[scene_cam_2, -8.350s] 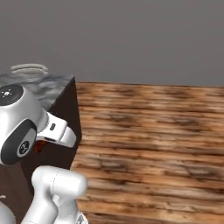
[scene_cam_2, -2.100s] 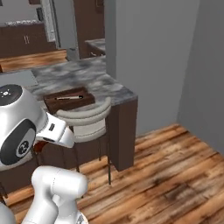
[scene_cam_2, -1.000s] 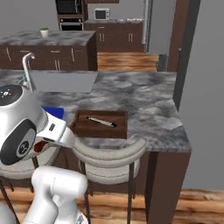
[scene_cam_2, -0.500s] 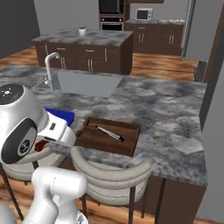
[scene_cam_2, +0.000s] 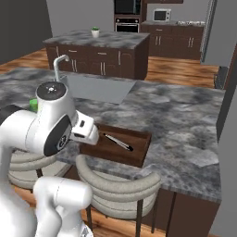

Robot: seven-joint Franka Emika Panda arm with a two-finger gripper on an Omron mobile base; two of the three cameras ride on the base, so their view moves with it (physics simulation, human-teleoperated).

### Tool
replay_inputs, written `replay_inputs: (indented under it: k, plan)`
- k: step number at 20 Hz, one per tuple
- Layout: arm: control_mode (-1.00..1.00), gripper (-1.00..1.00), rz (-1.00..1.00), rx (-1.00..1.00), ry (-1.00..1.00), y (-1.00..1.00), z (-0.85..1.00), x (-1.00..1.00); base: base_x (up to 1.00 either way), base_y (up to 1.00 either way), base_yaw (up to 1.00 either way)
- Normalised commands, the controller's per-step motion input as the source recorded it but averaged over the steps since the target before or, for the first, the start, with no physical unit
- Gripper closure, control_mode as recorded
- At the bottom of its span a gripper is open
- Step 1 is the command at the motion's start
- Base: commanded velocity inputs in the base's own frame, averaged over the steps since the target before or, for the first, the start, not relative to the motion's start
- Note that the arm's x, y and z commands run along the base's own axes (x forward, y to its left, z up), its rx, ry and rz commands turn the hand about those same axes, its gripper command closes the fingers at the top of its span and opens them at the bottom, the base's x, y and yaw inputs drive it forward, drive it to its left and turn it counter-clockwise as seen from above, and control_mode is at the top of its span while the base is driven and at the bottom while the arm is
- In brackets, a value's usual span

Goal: Gather the broccoli and squash from the fridge and place them on a tray on the dining counter. Then gather the chicken drumsticks from the fridge and place them on the other tray.

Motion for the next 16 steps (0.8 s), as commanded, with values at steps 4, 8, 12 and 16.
replay_inputs:
  k: [4, 8, 12, 16]
  plan:
    - [-1.0, 1.0, 0.02, 0.06, 0.22, -0.27, -0.13, 1.0, 0.0, 0.0, 0.0]
    - [-1.0, 1.0, -0.06, 0.0, 0.22, -0.04, -0.22, 0.99, 0.0, 0.0, 0.0]
    - [-1.0, 1.0, -0.07, -0.02, 0.11, -0.06, -0.44, 0.57, 0.0, 0.0, 0.0]
    - [-1.0, 1.0, -0.13, -0.06, 0.01, -0.2, -0.6, 0.29, 0.0, 0.0, 0.0]
